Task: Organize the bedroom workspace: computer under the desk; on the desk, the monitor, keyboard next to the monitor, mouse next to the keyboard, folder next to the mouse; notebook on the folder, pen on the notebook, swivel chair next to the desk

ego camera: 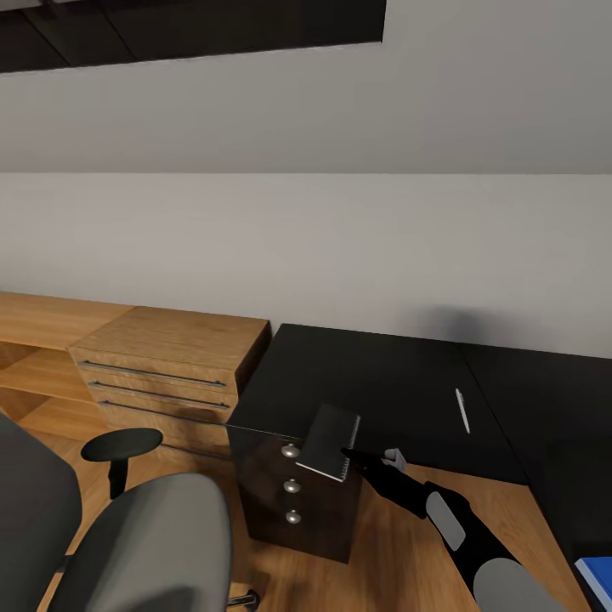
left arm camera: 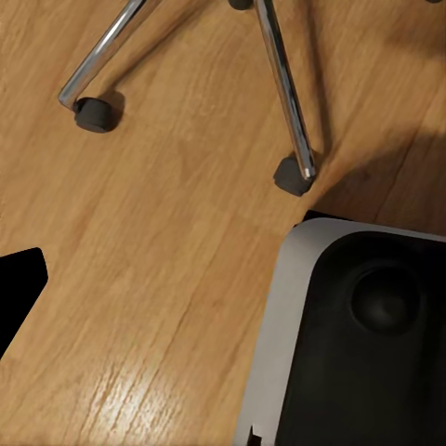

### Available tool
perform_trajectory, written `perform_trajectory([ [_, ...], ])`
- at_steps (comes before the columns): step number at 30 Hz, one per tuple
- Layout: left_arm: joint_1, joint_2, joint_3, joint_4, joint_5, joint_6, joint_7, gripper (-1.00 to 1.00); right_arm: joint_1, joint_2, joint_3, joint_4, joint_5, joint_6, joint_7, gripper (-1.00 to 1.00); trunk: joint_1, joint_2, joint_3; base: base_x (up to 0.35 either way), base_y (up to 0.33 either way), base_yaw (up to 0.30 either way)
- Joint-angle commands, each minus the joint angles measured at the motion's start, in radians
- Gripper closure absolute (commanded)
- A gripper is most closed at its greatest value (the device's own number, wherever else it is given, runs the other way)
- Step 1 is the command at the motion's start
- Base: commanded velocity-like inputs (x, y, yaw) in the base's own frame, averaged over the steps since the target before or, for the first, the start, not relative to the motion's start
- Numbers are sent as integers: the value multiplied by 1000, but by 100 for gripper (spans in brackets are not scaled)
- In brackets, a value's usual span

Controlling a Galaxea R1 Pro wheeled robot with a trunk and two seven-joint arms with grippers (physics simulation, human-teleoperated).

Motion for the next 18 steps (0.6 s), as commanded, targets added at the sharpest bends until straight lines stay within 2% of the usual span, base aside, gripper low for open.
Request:
perform_trajectory([
  [1,0,0,0,-1,11,-1,-8,-100,0,0,-3,0,-6,8,2,-100,0,0,-1,0,57,0],
  [18,0,0,1,-1,11,1,-8,-100,-1,-2,-4,0,-7,8,3,-100,0,0,-1,0,26,0],
])
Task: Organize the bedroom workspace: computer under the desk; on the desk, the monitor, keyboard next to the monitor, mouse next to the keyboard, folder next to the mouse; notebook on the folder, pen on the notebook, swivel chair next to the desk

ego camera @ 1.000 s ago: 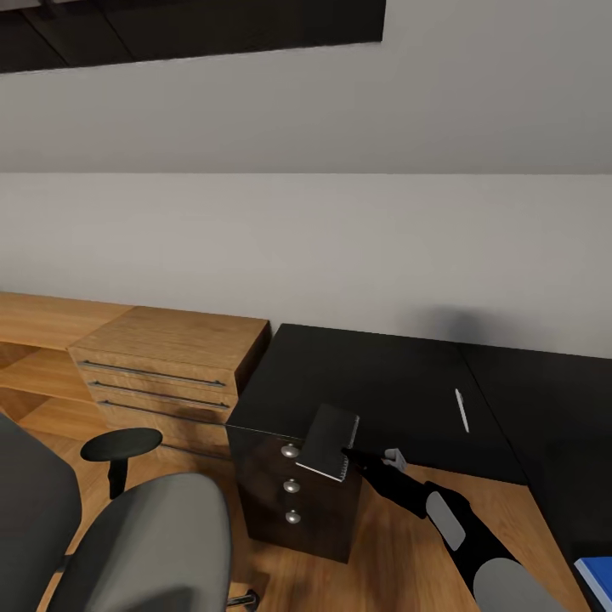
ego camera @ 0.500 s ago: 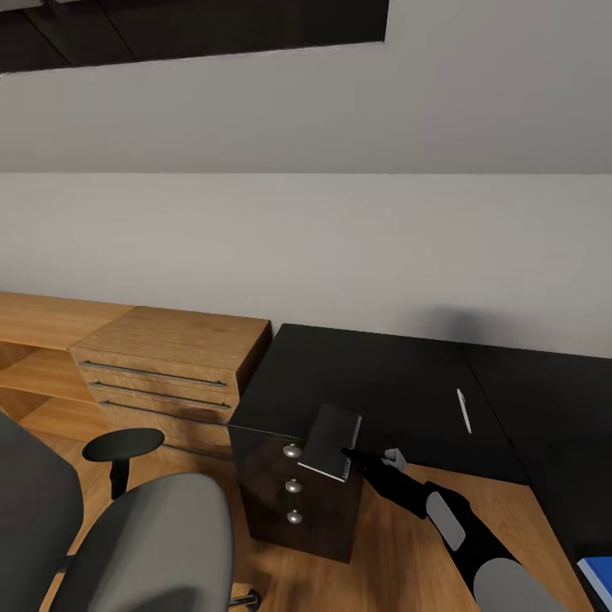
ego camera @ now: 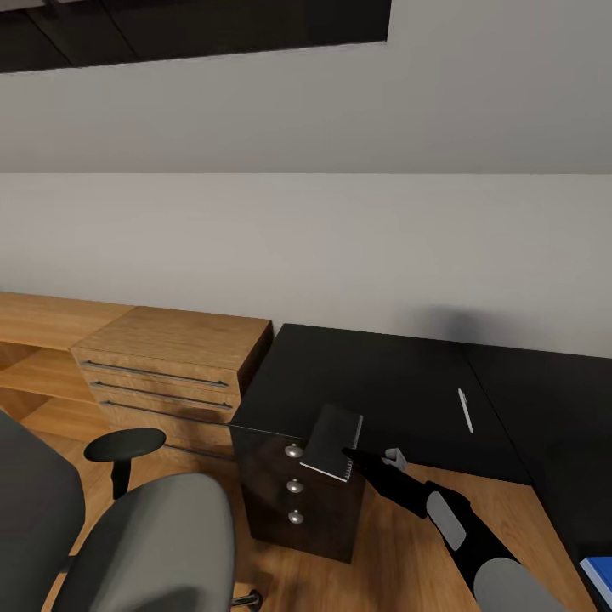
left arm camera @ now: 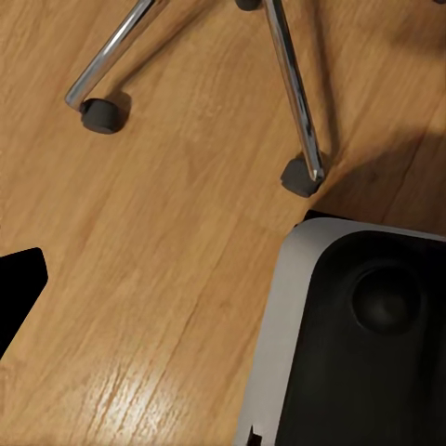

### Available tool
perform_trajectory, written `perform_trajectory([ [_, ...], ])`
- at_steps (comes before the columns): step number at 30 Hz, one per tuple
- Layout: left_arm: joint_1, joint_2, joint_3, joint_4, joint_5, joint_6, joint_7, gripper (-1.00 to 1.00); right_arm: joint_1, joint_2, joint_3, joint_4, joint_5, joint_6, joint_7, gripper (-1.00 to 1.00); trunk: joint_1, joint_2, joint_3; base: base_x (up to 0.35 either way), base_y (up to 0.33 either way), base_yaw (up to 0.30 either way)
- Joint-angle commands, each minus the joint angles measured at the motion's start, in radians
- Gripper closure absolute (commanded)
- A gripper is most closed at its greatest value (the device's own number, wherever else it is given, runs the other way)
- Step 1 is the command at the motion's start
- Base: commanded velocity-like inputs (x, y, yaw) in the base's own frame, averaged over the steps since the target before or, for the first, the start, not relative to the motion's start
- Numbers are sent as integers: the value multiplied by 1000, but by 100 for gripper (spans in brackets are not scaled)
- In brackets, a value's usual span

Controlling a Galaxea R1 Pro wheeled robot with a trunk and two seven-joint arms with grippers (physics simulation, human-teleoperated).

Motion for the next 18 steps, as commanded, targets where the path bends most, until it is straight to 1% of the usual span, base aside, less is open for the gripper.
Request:
perform_trajectory([
  [1,0,0,0,-1,10,-1,-7,-100,0,0,-3,1,-6,8,1,-100,0,0,-1,0,0,0],
  [4,0,0,1,-1,11,-2,-7,-100,0,0,-4,1,-5,11,0,-100,0,0,-1,0,0,0],
  [13,0,0,2,-1,12,-2,-7,-100,0,1,-46,5,-6,30,-2,-100,0,0,-1,0,0,0],
  [18,1,0,2,-1,12,-2,-7,-100,0,1,-89,25,-6,67,-2,-100,0,0,-1,0,0,0],
])
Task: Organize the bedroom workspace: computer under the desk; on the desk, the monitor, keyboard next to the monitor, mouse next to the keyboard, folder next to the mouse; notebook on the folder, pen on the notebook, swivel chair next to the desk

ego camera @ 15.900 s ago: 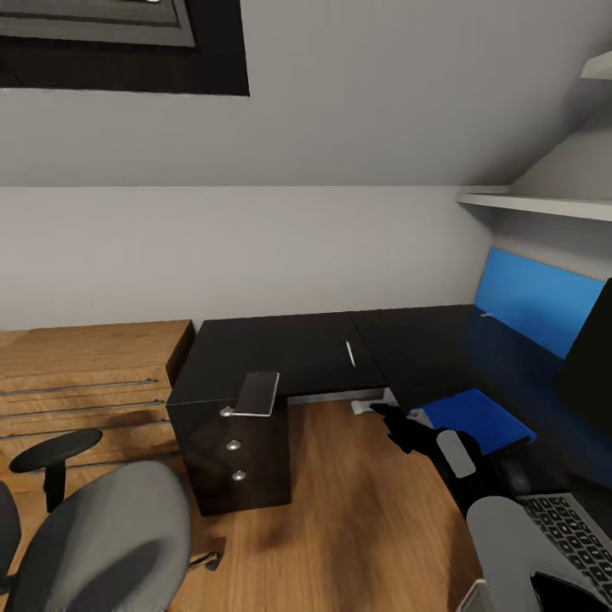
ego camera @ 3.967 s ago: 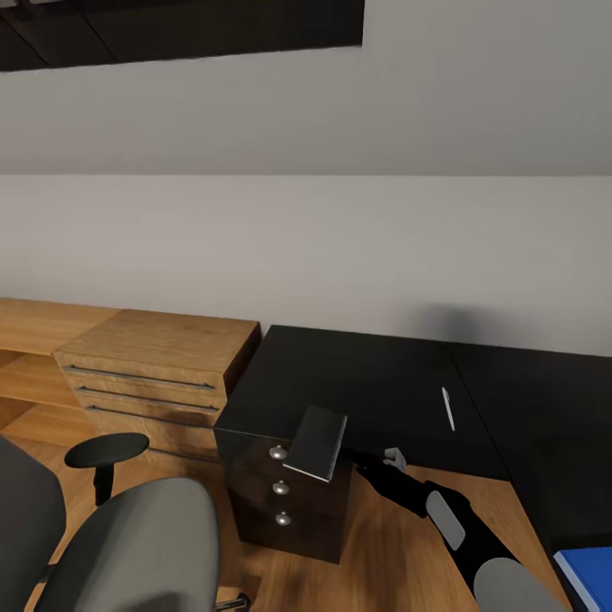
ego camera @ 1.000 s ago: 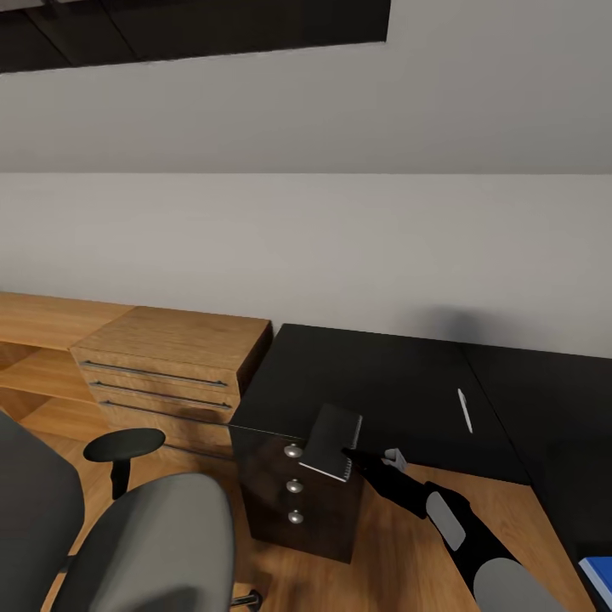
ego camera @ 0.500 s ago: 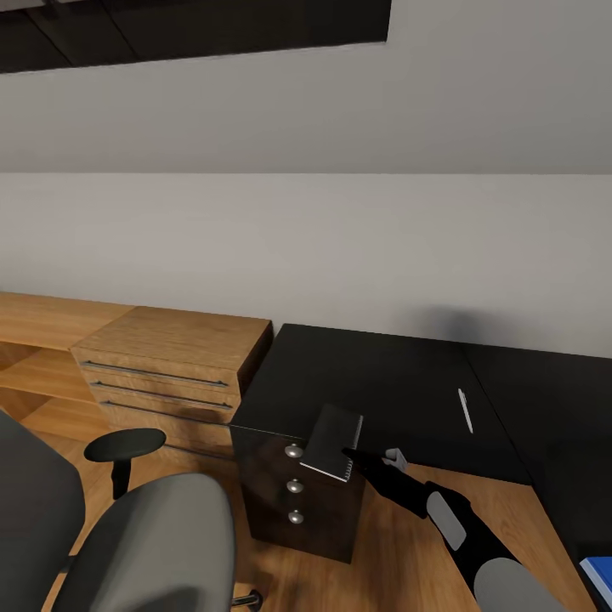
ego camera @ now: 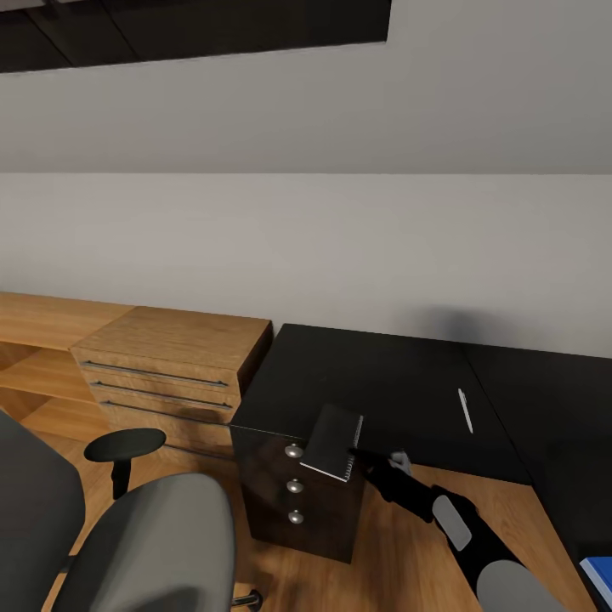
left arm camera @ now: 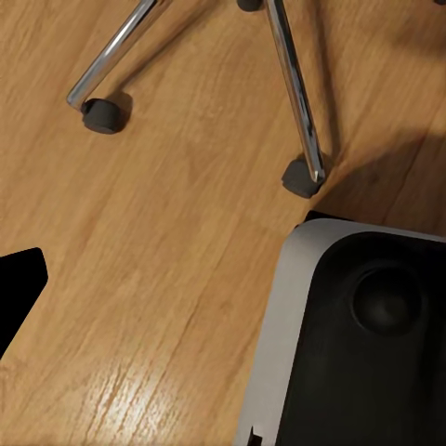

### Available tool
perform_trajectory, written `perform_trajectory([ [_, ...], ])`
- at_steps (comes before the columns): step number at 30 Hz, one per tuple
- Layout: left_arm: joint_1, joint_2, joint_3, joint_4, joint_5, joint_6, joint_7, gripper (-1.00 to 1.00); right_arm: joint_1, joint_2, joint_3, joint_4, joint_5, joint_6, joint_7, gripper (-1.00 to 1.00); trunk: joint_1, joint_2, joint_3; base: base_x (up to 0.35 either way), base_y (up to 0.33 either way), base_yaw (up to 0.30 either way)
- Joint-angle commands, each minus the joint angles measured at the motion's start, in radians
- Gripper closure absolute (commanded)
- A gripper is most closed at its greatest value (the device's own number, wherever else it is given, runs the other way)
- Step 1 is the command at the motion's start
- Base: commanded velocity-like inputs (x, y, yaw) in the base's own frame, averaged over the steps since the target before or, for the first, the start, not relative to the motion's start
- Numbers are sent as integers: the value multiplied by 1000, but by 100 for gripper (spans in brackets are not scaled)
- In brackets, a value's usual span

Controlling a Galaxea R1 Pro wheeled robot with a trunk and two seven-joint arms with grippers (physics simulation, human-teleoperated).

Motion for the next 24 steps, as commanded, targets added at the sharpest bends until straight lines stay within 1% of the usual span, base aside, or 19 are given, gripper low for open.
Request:
perform_trajectory([
  [1,0,0,0,-2,10,-1,-8,-100,0,0,-18,3,-4,15,1,-100,0,0,-1,0,0,0],
  [2,0,0,0,-1,10,-1,-8,-100,0,1,-30,5,-4,20,1,-100,0,0,-1,0,0,0],
  [8,0,0,0,-1,10,-1,-8,-100,0,2,-48,7,-4,27,1,-100,0,0,-1,0,0,0],
  [9,0,0,0,-1,10,-1,-8,-100,-1,2,-49,8,-4,28,1,-100,0,0,-1,0,0,0],
  [15,0,0,0,-1,10,-1,-7,-100,-1,2,-51,8,-3,29,1,-100,23,-42,-20,0,0,0],
  [24,0,1,0,-1,10,-1,-6,-100,-1,3,-50,9,-3,26,1,-100,23,-42,-20,0,0,0],
])
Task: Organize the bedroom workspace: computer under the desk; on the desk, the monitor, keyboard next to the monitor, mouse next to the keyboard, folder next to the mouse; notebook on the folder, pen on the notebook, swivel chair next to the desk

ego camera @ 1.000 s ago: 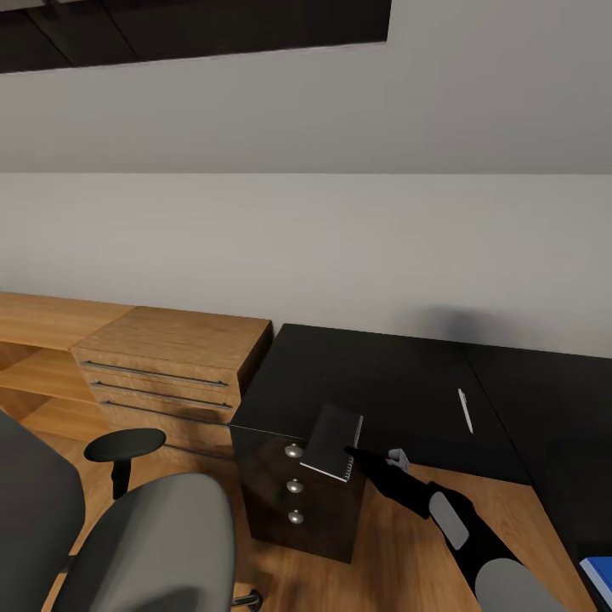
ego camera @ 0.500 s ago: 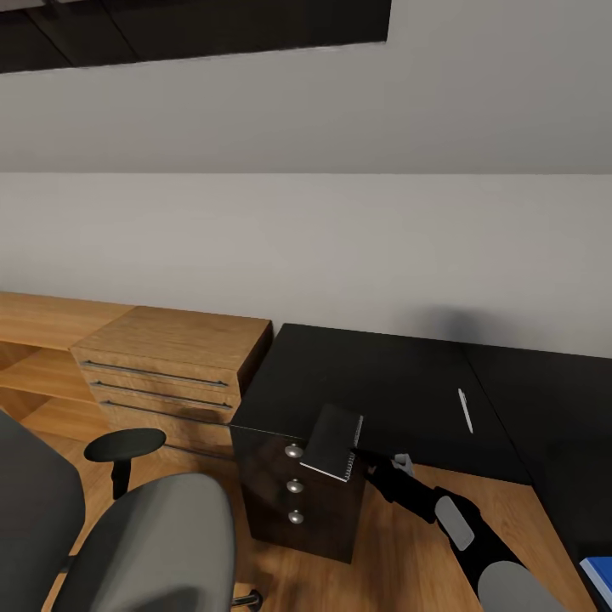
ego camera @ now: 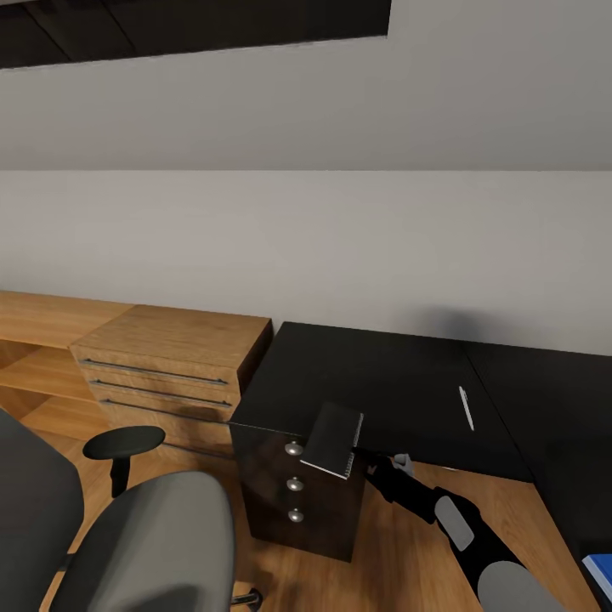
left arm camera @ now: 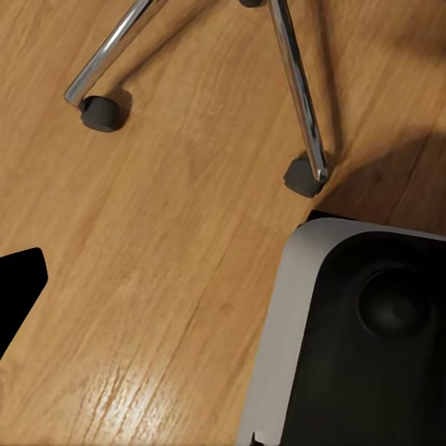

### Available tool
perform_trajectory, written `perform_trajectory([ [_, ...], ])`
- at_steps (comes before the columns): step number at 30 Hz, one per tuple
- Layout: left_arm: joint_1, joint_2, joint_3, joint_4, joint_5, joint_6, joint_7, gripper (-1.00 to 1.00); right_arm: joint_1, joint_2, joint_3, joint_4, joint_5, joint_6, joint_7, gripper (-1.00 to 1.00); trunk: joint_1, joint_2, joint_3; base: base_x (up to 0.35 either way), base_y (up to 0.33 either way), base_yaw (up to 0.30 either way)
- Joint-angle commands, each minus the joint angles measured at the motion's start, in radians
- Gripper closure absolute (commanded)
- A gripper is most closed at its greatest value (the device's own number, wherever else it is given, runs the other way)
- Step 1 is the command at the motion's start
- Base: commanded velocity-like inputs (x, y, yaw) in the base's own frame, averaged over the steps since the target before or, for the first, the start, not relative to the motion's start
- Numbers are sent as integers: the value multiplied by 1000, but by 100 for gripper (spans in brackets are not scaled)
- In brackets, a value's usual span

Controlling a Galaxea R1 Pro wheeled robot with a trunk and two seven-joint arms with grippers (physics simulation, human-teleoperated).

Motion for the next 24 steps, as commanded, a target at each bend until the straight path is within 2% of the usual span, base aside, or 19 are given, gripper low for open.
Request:
perform_trajectory([
  [1,0,0,0,-1,10,-1,-8,-100,-1,1,-3,0,-4,7,1,-100,0,0,-1,0,0,0],
  [24,0,5,0,-1,9,1,-9,-100,0,2,-3,0,-4,2,1,-100,0,0,-1,0,34,0],
])
